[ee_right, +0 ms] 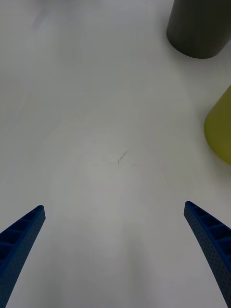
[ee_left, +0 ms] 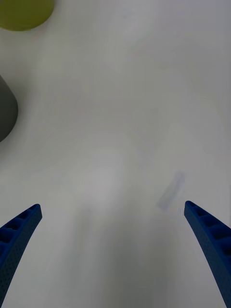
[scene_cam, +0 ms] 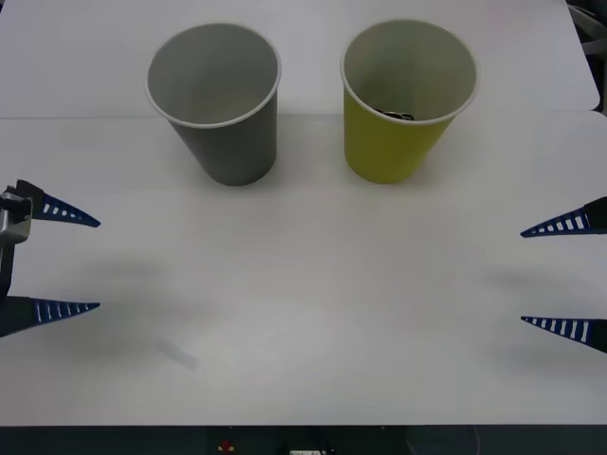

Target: Put the can into the green bin and the plastic bottle into the gray bin

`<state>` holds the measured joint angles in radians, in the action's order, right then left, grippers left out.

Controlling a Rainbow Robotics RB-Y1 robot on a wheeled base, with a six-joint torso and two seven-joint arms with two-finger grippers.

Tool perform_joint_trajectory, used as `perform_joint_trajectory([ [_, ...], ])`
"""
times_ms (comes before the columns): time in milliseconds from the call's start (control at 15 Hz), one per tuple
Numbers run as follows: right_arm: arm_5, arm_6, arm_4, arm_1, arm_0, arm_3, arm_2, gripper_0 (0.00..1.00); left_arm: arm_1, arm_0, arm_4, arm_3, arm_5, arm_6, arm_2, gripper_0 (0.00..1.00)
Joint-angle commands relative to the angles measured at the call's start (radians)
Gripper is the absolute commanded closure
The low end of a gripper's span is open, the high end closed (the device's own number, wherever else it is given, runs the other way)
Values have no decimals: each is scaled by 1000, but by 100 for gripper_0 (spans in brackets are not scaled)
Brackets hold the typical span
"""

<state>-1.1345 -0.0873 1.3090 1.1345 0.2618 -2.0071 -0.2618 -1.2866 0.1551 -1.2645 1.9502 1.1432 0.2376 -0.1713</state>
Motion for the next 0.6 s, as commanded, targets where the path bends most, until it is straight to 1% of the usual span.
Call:
perform_joint_trajectory([
  [67,0,0,0,0,0,0,0,0,-10,57,8,-2,-7,-21,-28,0],
  [267,0,0,0,0,0,0,0,0,-8,80,8,-2,-8,-23,-33,0],
  [600,0,0,0,0,0,0,0,0,-7,78,7,-5,-8,-9,-33,0],
])
